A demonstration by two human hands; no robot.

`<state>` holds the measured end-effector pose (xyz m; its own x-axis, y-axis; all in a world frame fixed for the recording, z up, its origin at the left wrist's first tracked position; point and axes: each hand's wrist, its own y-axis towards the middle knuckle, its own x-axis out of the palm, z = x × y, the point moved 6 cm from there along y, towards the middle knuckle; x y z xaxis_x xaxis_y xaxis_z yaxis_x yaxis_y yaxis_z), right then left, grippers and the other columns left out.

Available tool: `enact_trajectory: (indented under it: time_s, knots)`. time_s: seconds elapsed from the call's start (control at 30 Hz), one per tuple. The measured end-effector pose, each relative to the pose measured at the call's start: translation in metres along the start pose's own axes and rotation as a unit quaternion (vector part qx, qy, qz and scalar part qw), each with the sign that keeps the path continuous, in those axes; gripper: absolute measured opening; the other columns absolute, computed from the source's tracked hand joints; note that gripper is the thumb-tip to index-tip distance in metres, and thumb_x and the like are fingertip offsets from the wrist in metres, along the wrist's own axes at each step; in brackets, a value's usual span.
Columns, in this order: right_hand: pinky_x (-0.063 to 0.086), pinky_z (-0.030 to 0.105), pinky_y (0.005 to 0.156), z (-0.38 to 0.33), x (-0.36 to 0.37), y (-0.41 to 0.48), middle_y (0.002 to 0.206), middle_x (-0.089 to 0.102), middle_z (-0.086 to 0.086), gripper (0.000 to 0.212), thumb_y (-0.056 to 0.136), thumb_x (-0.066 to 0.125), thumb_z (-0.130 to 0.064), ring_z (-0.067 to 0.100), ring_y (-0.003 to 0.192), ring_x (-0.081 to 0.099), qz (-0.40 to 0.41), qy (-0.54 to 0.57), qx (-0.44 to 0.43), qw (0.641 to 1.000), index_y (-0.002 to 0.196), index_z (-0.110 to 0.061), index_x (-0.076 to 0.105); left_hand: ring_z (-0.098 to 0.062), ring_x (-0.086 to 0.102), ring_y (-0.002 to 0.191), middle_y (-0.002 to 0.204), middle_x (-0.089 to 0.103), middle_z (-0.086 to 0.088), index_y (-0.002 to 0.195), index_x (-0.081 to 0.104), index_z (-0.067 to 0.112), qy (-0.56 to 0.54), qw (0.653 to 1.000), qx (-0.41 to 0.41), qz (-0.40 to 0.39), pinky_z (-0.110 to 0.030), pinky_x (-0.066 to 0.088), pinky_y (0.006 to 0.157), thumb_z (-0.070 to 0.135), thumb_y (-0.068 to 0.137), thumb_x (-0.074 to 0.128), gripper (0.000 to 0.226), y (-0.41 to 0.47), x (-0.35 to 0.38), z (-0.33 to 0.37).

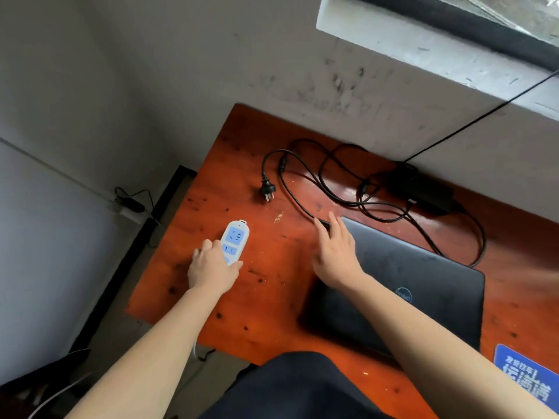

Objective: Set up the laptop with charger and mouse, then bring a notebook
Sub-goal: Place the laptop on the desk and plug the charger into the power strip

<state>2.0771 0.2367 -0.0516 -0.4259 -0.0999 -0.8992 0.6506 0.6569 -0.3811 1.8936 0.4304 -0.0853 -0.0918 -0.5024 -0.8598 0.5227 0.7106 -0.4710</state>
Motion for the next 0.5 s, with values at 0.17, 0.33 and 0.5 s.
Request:
enact_trajectory:
  time_s: [0.17, 0.33, 0.5]
  knots:
    - [0.014, 0.053, 0.121, -0.069, -0.034, 0.08, 0.164, 0.004, 0.018, 0.076, 0.088, 0.057, -0.014, 0.037, 0.151, 0.002, 0.039, -0.096, -0.13, 0.986, 0.156, -0.016, 0.022, -0.025, 0.047, 0.116, 0.127, 0.047, -0.006, 0.141, 0.038, 0.01, -0.008, 1.0, -0.013, -0.006, -0.035, 0.049, 0.085, 0.054, 0.086, 0.064, 0.075, -0.001, 0.002, 0.001]
    - [0.009, 0.056, 0.12, -0.124, -0.056, 0.135, 0.165, -0.001, 0.017, 0.064, 0.095, 0.048, -0.014, 0.04, 0.151, -0.002, 0.05, -0.227, -0.244, 0.941, 0.155, -0.023, 0.027, -0.026, 0.044, 0.126, 0.137, 0.045, -0.006, 0.147, 0.033, 0.009, -0.019, 1.0, -0.023, -0.002, -0.036, 0.05, 0.091, 0.051, 0.088, 0.063, 0.078, -0.002, 0.004, 0.002]
    - [0.012, 0.05, 0.12, -0.131, -0.056, 0.148, 0.144, 0.047, 0.013, 0.036, 0.103, 0.04, -0.023, 0.033, 0.139, 0.033, -0.009, -0.41, -0.237, 0.88, 0.136, -0.019, 0.053, -0.025, 0.044, 0.126, 0.139, 0.044, -0.005, 0.149, 0.029, 0.007, -0.01, 1.0, -0.013, 0.007, -0.035, 0.05, 0.092, 0.052, 0.088, 0.061, 0.082, 0.0, 0.008, 0.002]
